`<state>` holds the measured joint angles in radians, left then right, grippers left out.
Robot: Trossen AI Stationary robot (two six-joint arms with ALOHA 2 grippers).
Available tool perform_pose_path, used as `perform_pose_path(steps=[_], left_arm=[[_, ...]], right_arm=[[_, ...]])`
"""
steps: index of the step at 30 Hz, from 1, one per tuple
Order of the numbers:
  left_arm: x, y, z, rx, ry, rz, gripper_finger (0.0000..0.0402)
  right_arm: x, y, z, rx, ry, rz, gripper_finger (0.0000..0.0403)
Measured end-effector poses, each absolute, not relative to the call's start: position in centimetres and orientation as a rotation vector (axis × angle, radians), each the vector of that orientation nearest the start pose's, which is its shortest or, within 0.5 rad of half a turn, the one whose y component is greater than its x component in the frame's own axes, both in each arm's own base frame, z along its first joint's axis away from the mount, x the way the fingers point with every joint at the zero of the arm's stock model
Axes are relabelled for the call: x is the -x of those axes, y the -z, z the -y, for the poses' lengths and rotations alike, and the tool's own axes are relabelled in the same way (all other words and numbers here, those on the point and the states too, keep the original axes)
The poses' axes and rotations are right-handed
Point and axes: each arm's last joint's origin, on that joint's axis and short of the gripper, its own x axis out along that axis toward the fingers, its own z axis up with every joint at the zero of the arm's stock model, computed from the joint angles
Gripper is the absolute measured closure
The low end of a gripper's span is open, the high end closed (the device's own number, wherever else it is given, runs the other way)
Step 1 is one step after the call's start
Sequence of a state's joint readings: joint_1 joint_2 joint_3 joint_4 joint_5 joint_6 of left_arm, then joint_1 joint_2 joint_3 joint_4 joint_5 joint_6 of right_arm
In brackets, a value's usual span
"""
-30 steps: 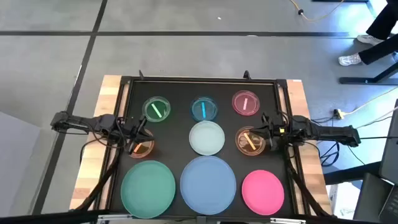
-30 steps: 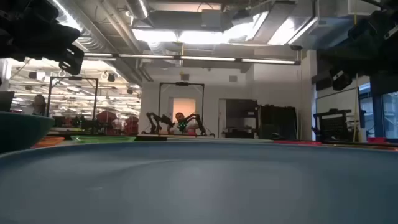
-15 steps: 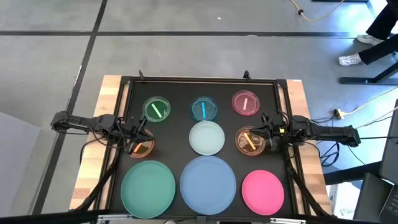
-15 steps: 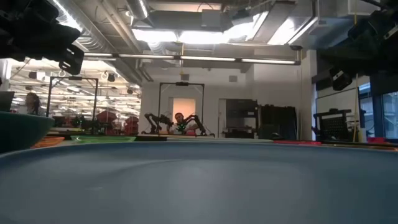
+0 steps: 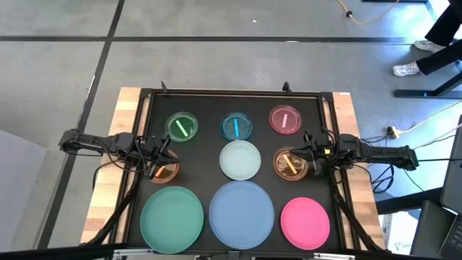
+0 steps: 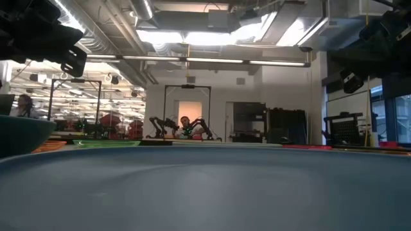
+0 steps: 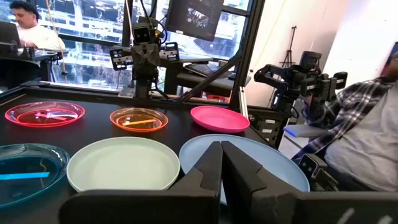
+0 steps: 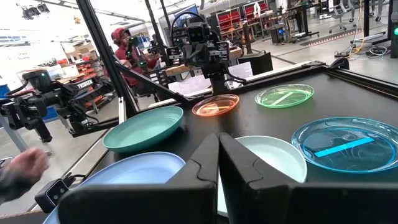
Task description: Stack plastic plates
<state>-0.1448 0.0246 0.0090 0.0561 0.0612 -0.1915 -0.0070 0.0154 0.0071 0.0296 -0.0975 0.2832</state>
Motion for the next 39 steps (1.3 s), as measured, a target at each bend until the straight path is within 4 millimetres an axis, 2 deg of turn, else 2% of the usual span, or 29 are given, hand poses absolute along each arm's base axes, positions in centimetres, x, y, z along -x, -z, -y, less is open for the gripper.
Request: perform_pose_path(steps=[7,22,24,30,34,36,39], left_arm=[[-9.7,-16.8,1.6,0.307,0.217,-0.018,0.04],[-9.7,-16.8,1.5,0.305,0.188,-0.013,0.04],[-9.8,-17.2,1.5,0.372,0.174,0.034,0.04],[-9.5,-18.9,0.9,0.522,0.022,0.239,0.04],[-9.5,-18.8,0.6,0.534,-0.073,0.259,0.04],[-9.5,-18.8,0.5,0.514,-0.114,0.267,0.04],[-9.5,-18.7,0.2,0.371,-0.222,0.254,0.04]], right_arm=[[-9.8,-16.8,-0.2,-0.282,-0.093,0.009,0.0395],[-9.8,-16.8,-0.2,-0.282,-0.093,0.008,0.0395],[-9.8,-16.8,-0.2,-0.282,-0.093,0.009,0.0395],[-9.8,-16.7,-0.1,-0.287,-0.047,0.008,0.0395],[-9.8,-16.7,-0.1,-0.288,-0.067,0.006,0.0395],[-9.8,-16.7,-0.1,-0.287,-0.064,0.007,0.0395],[-9.8,-16.8,-0.1,-0.283,-0.066,0.022,0.0395]])
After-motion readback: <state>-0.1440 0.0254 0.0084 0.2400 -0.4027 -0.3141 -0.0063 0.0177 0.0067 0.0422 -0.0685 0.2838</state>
